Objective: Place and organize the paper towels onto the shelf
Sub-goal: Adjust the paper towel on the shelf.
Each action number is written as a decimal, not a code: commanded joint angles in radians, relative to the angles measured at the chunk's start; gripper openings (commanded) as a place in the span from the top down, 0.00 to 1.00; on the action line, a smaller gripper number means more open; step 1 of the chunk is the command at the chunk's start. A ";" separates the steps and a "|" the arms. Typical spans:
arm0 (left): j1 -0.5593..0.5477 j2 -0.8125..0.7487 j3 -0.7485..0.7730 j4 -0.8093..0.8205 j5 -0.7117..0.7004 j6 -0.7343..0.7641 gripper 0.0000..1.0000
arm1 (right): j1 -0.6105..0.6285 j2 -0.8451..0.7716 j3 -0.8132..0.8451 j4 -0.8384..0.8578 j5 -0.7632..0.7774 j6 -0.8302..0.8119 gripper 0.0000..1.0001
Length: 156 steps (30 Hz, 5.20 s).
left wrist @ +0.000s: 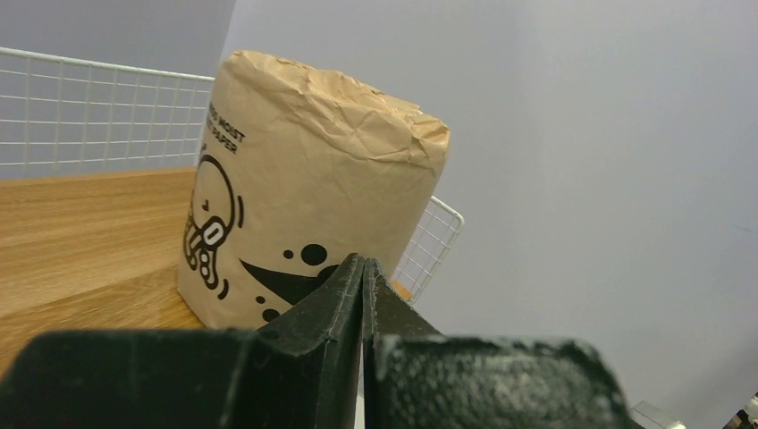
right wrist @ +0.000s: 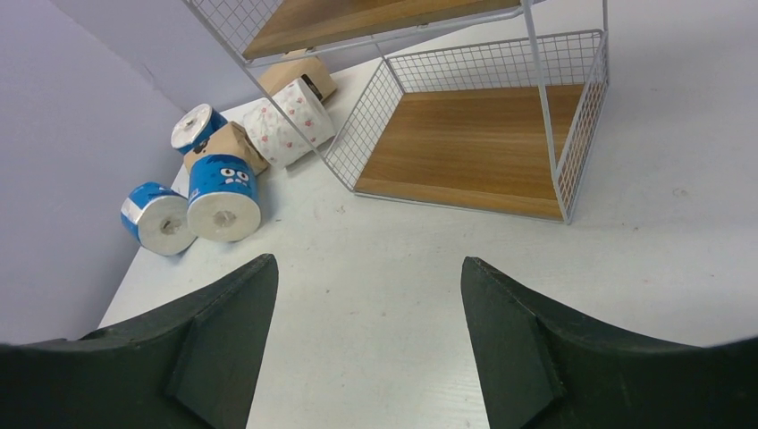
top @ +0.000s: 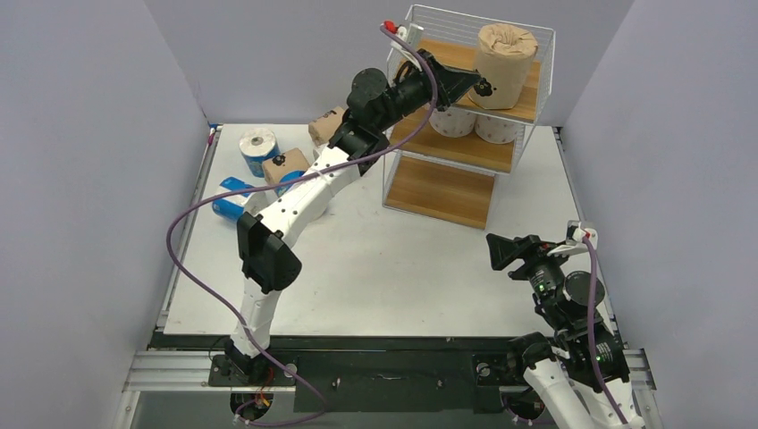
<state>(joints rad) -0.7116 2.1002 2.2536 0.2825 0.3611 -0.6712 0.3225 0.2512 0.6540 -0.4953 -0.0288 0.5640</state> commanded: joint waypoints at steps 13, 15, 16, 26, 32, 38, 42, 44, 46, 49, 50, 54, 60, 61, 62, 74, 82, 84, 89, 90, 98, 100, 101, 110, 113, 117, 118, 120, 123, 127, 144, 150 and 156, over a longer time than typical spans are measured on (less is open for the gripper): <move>-0.032 0.136 0.192 -0.060 -0.052 0.052 1.00 | 0.008 -0.024 -0.008 -0.015 0.026 -0.009 0.30; -0.032 0.150 0.198 -0.050 -0.060 0.048 1.00 | 0.009 -0.027 -0.009 -0.018 0.026 -0.009 0.30; -0.032 0.153 0.202 -0.043 -0.062 0.047 1.00 | 0.009 -0.028 -0.011 -0.020 0.026 -0.009 0.30; -0.037 0.212 0.248 0.005 -0.102 0.025 1.00 | 0.020 -0.038 -0.019 -0.022 0.055 -0.010 0.30; -0.057 0.222 0.253 0.037 -0.128 0.054 1.00 | 0.024 -0.049 -0.023 -0.023 0.058 -0.007 0.30; -0.090 0.195 0.242 0.019 -0.157 0.135 1.00 | 0.025 -0.051 -0.027 -0.024 0.059 -0.004 0.30; -0.095 0.187 0.239 0.007 -0.184 0.168 1.00 | 0.023 -0.052 -0.025 -0.025 0.062 -0.003 0.30; -0.097 0.192 0.250 -0.003 -0.197 0.178 1.00 | 0.025 -0.052 -0.025 -0.026 0.062 -0.002 0.30; -0.098 0.202 0.268 -0.017 -0.206 0.184 1.00 | 0.025 -0.049 -0.025 -0.026 0.062 0.000 0.30; -0.098 0.213 0.289 -0.033 -0.205 0.181 1.00 | 0.024 -0.048 -0.024 -0.026 0.063 0.002 0.30; -0.097 0.207 0.286 -0.032 -0.203 0.181 1.00 | 0.024 -0.049 -0.022 -0.026 0.064 0.003 0.31; -0.097 0.133 0.179 0.024 -0.197 0.179 0.97 | 0.024 -0.044 -0.008 -0.027 0.070 0.004 0.30; -0.098 -0.036 0.027 0.072 -0.182 0.189 0.81 | 0.025 -0.001 0.058 -0.020 0.094 -0.011 0.29; -0.099 -0.083 0.007 0.075 -0.175 0.193 0.76 | 0.024 0.015 0.083 -0.018 0.098 -0.015 0.28; -0.099 -0.108 -0.044 0.086 -0.172 0.197 0.74 | 0.024 0.025 0.096 -0.015 0.107 -0.018 0.27; -0.106 -0.663 -0.754 0.267 -0.347 0.264 0.51 | 0.025 0.308 0.553 -0.046 0.314 -0.089 0.21; -0.113 -0.857 -1.092 0.212 -0.450 0.161 0.41 | 0.026 0.565 0.853 -0.015 0.397 -0.085 0.20; -0.115 -0.909 -1.152 0.179 -0.464 0.140 0.40 | 0.025 0.627 0.918 -0.002 0.375 -0.087 0.20; -0.122 -1.015 -1.300 0.105 -0.504 0.105 0.38 | 0.050 0.761 1.066 0.004 0.309 -0.075 0.23; -0.123 -1.048 -1.317 0.094 -0.520 0.097 0.38 | 0.060 0.799 1.106 -0.002 0.304 -0.076 0.25; -0.126 -1.282 -1.512 -0.031 -0.616 0.089 0.38 | 0.161 0.979 1.236 -0.087 0.402 -0.123 0.49; -0.127 -1.335 -1.545 -0.062 -0.628 0.086 0.38 | 0.162 1.020 1.261 -0.100 0.434 -0.124 0.54; -0.127 -1.351 -1.554 -0.072 -0.637 0.084 0.38 | 0.163 1.047 1.278 -0.102 0.442 -0.124 0.56; -0.129 -1.495 -1.614 -0.164 -0.672 0.080 0.38 | 0.185 1.225 1.437 -0.129 0.507 -0.121 0.59; -0.129 -1.508 -1.620 -0.172 -0.674 0.082 0.38 | 0.199 1.271 1.473 -0.134 0.532 -0.123 0.59; -0.129 -1.513 -1.637 -0.173 -0.670 0.080 0.38 | 0.211 1.305 1.480 -0.122 0.579 -0.144 0.58; -0.129 -1.512 -1.640 -0.172 -0.669 0.079 0.38 | 0.212 1.311 1.481 -0.118 0.591 -0.148 0.58; -0.130 -1.511 -1.646 -0.172 -0.666 0.078 0.38 | 0.218 1.326 1.480 -0.116 0.624 -0.170 0.57; -0.129 -1.513 -1.662 -0.172 -0.663 0.070 0.37 | 0.223 1.338 1.470 -0.120 0.678 -0.181 0.56; -0.129 -1.505 -1.683 -0.157 -0.652 0.054 0.37 | 0.223 1.338 1.442 -0.119 0.743 -0.198 0.55; -0.129 -1.472 -1.680 -0.138 -0.620 0.037 0.37 | 0.282 1.229 1.417 -0.124 0.734 -0.272 0.18; -0.129 -1.461 -1.682 -0.136 -0.601 0.024 0.37 | 0.296 1.200 1.464 -0.189 0.869 -0.316 0.16; -0.129 -1.438 -1.686 -0.128 -0.567 -0.001 0.37 | 0.296 1.265 1.537 -0.213 0.935 -0.405 0.15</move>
<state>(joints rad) -0.8371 0.6537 0.5617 0.1089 -0.2451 -0.6491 0.6163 1.4776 2.1357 -0.6769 0.8314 0.2432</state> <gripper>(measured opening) 0.627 0.846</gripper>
